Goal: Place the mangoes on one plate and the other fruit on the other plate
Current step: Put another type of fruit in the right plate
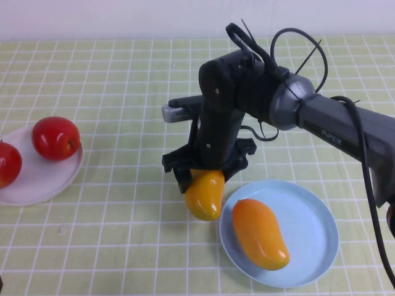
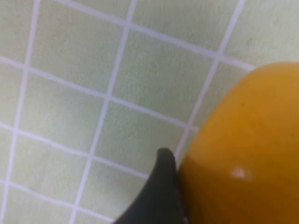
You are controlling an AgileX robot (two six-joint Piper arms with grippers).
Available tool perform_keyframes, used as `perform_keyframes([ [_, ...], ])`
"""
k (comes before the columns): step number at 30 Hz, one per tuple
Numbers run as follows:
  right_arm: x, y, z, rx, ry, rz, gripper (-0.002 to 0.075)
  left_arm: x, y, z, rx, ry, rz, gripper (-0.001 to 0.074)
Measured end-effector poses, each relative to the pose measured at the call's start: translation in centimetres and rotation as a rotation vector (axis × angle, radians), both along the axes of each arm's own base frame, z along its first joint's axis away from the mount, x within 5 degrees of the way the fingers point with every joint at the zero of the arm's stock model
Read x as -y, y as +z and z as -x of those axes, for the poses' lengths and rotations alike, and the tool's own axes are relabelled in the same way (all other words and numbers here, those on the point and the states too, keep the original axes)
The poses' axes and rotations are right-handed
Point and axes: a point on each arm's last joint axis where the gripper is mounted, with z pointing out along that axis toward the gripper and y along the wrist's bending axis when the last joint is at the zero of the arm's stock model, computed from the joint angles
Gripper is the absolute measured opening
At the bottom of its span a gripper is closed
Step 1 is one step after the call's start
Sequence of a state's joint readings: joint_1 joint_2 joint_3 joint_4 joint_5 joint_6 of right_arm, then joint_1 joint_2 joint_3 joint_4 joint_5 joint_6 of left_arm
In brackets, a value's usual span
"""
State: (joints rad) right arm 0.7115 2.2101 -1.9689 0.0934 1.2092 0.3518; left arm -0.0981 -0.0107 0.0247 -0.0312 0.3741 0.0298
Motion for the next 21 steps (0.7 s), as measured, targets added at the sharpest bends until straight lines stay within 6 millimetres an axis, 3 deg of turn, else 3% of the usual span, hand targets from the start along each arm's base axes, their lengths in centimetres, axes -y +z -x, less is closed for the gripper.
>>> perform_keyframes([
  [8,0.7,5.2,-0.6,0.184,0.028,0.006,0.0578,0.0,0.0,0.0,0.000,0.000,0.000,0.0001],
  [14,4.9,10.7,2.5,0.313,0.042,0.073,0.0578,0.0,0.0,0.0,0.000,0.000,0.000,0.0001],
  [17,7.5,11.2,4.7,0.294,0.037,0.104,0.0578,0.0,0.0,0.0,0.000,0.000,0.000,0.0001],
  [21,10.7,9.1,6.7,0.208,0.017,0.180,0.0578,0.0,0.0,0.0,0.000,0.000,0.000,0.0001],
])
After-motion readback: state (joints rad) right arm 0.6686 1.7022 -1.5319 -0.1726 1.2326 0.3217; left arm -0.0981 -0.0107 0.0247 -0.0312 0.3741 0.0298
